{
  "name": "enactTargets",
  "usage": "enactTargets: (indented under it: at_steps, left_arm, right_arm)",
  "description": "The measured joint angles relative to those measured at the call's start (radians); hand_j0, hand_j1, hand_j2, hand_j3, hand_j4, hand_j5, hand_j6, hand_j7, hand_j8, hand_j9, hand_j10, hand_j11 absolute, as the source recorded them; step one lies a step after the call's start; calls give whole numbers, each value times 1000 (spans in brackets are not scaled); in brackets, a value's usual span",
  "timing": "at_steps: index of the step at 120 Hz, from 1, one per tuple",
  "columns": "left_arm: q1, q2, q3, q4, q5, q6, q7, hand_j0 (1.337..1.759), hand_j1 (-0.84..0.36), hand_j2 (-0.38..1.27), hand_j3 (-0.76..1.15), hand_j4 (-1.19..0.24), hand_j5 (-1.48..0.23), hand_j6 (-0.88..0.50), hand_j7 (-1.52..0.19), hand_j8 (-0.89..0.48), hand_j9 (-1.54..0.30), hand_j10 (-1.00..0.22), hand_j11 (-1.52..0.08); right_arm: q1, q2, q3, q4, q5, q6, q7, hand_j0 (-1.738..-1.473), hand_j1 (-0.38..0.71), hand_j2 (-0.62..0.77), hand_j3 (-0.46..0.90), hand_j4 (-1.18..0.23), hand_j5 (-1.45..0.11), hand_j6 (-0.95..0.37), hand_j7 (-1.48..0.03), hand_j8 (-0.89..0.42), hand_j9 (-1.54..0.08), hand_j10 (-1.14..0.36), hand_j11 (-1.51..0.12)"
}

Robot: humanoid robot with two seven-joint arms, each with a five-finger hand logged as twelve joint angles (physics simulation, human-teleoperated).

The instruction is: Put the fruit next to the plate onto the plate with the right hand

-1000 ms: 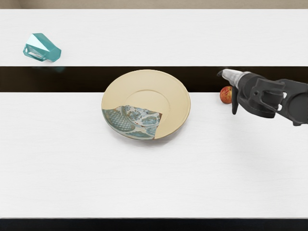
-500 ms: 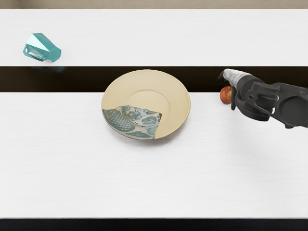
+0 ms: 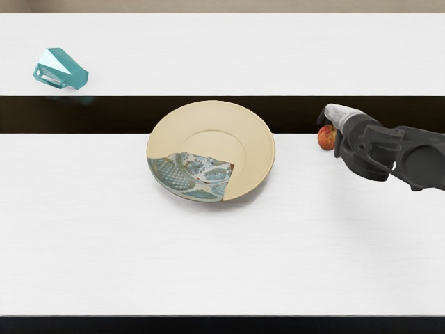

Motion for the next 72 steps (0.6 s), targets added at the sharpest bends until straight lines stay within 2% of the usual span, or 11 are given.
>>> enactTargets:
  at_steps: [72]
  left_arm:
    - [-1,0,0,0,0,0,0,1658,339,2,0,-9,-11,-9,-11,-9,-11,-9,-11]
  right_arm:
    - [-11,49,-1,-69,7,-13,0,-1658,198,-83,0,-460,-597,-461,-596,-460,-597,-460,-597]
